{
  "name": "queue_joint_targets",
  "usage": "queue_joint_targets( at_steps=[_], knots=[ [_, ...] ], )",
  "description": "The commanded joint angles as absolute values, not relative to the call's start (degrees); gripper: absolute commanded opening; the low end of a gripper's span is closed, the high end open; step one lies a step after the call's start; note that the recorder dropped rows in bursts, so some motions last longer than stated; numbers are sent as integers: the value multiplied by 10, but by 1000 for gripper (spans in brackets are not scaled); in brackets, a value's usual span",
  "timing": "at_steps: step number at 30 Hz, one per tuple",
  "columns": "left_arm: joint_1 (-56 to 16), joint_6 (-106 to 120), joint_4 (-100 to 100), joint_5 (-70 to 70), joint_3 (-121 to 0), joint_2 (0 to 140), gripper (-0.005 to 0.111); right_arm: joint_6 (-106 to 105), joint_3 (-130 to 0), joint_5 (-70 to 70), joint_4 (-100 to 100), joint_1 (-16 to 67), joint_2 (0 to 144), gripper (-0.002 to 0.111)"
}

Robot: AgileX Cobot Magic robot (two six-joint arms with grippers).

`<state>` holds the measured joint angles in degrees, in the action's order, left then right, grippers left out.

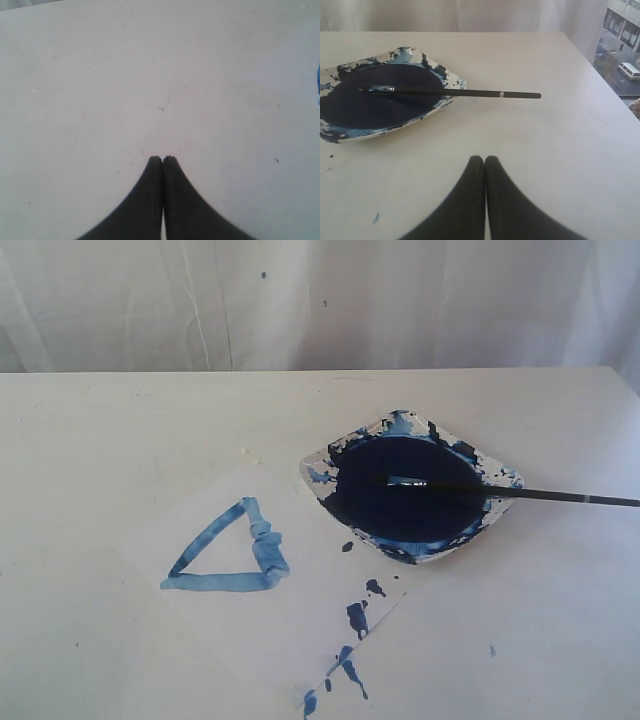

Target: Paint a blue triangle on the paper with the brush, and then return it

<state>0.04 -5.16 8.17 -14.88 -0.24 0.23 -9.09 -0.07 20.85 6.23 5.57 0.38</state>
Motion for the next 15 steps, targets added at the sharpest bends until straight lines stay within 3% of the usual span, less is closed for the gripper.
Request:
queue_joint_targets(
  at_steps=[1,15],
  knots=[
    [2,-51,77,-147,0,0,0,-89,0,202,58,63,0,0],
    [2,-51,77,-147,0,0,0,-39,0,201,23,63,0,0]
  ],
)
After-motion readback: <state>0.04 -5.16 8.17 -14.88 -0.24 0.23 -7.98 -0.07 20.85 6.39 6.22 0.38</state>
